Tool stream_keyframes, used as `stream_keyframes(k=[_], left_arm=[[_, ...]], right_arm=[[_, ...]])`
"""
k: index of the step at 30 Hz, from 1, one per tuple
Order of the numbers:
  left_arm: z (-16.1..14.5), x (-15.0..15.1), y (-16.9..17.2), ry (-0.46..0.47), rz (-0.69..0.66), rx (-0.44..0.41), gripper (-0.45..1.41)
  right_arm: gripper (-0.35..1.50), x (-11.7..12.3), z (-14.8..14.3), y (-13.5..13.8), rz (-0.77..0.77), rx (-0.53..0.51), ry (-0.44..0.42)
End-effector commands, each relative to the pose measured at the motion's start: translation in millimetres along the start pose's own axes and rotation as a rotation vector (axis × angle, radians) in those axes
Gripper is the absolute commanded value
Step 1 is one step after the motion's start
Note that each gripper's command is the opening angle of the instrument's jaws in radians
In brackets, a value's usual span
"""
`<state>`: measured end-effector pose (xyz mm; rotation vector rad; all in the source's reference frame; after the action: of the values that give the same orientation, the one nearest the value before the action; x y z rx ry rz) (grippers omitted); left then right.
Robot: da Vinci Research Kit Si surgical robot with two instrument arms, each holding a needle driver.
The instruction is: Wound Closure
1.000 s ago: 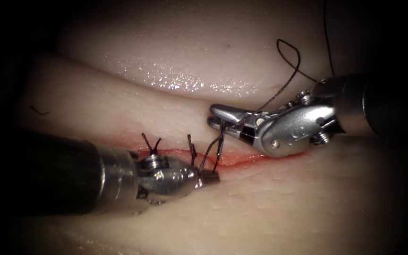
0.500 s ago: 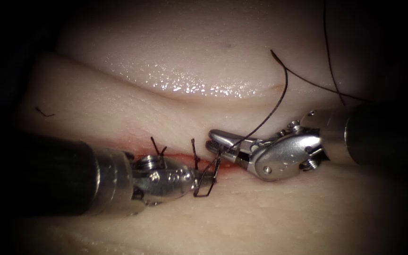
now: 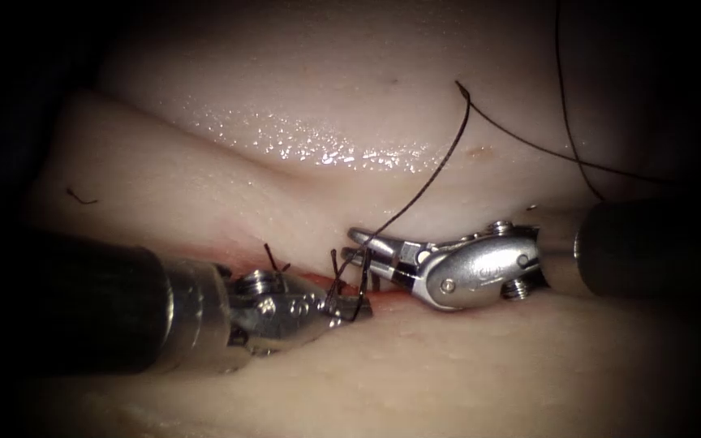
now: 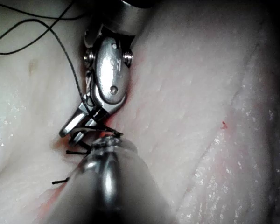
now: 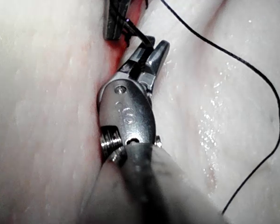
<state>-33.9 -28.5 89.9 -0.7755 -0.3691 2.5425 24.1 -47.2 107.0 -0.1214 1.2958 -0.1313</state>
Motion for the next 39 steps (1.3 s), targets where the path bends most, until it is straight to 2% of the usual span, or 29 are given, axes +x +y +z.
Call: stream_keyframes(k=[1, 14, 17, 19, 21, 22, 23, 35, 39], left_arm=[[0.8, -0.1, 0.4, 0.0, 0.001, -0.001, -0.13], [0.8, 0.0, 0.4, -0.002, 0.0, 0.002, -0.16], [0.9, 0.2, 0.5, -0.003, 0.003, 0.005, -0.15], [1.0, 0.3, 0.6, -0.003, 0.007, 0.007, -0.15], [1.3, 0.9, 0.7, -0.005, 0.006, 0.012, -0.15], [1.3, 0.9, 0.7, -0.005, 0.006, 0.012, -0.15], [1.5, 1.3, 0.7, -0.003, 0.007, 0.015, -0.15], [2.7, 1.7, 0.4, 0.006, 0.006, 0.026, -0.15], [3.4, 0.9, 1.0, 0.01, 0.013, 0.022, -0.15]], right_arm=[[-0.35, -0.6, 0.8, -1.4, 0.017, 0.012, 0.0], [-0.35, -0.5, -0.6, -1.4, 0.058, -0.016, -0.024], [-0.35, 0.0, -1.3, 0.6, 0.132, -0.083, 0.002], [-0.35, 0.2, -1.4, 1.3, 0.141, -0.092, 0.0], [-0.35, 1.2, -1.7, 3.8, 0.174, -0.12, -0.002], [-0.35, 1.2, -1.7, 3.8, 0.174, -0.12, -0.002], [-0.35, 1.7, -1.7, 5.2, 0.191, -0.122, 0.008], [-0.35, 1.5, -0.7, 7.4, 0.313, -0.113, 0.024], [-0.35, 1.6, -0.5, 9.2, 0.336, -0.133, 0.005]])
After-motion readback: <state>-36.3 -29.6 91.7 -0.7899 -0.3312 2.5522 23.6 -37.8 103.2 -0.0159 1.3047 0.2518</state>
